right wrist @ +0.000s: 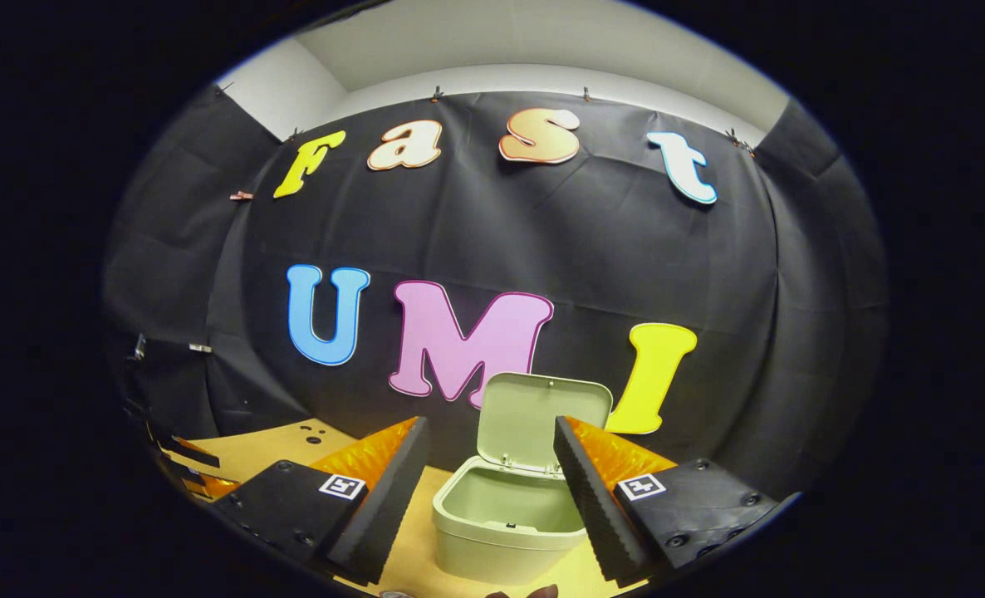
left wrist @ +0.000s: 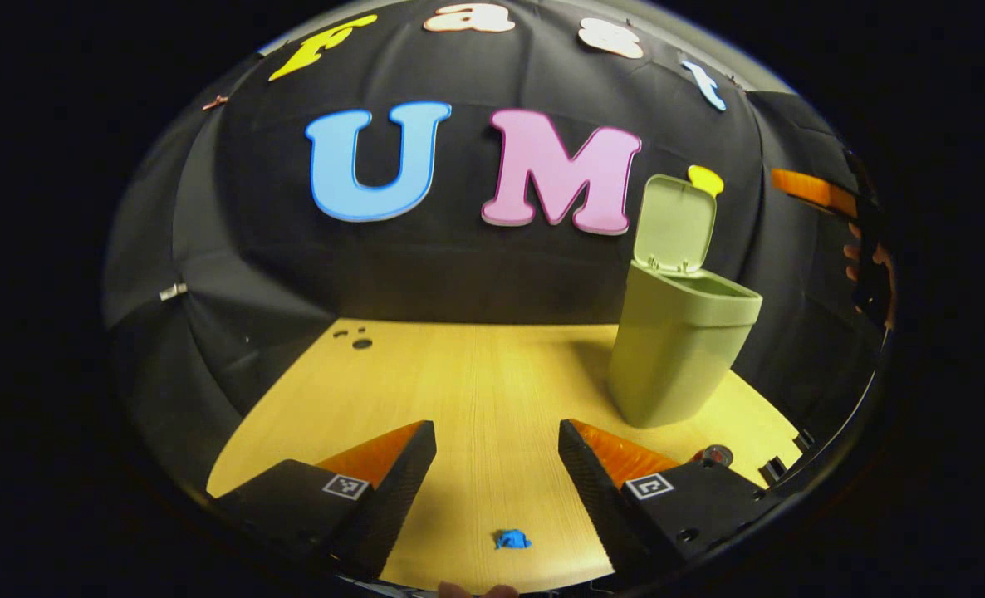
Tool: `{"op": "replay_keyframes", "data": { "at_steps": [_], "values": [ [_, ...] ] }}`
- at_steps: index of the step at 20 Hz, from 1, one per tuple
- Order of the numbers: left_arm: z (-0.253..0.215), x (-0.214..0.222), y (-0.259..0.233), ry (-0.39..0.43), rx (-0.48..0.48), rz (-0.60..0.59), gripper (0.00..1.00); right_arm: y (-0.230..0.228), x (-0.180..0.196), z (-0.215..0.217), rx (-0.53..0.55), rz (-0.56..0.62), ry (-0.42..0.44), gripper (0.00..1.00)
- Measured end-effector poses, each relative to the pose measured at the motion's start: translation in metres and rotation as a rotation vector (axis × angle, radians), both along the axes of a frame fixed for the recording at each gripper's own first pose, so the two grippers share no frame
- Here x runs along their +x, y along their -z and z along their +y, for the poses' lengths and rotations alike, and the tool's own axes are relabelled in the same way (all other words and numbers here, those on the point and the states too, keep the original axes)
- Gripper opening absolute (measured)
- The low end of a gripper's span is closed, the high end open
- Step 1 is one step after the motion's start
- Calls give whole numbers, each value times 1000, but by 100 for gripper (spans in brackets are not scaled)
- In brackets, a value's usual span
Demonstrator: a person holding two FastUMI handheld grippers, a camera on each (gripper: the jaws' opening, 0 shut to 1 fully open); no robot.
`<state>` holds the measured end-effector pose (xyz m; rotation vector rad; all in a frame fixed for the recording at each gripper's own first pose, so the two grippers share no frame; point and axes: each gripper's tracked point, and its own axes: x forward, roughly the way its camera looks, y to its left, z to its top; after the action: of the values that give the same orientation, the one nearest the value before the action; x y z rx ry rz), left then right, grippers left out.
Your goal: Press the lid of the desktop garbage bin to open it, pick up the crumpled paper on the desktop and throw it into the bin, then pick up the pop can on the desktop and drop it into the bin, and finally close the garbage bin lid.
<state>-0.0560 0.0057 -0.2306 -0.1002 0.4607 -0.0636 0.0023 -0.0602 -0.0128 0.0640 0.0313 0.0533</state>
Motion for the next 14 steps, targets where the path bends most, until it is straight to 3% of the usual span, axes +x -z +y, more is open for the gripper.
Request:
{"op": "replay_keyframes", "data": {
  "at_steps": [14],
  "values": [
    [-26,-38,138,41,11,319,93,12,-11,5,-23,60,-69,94]
  ]
}}
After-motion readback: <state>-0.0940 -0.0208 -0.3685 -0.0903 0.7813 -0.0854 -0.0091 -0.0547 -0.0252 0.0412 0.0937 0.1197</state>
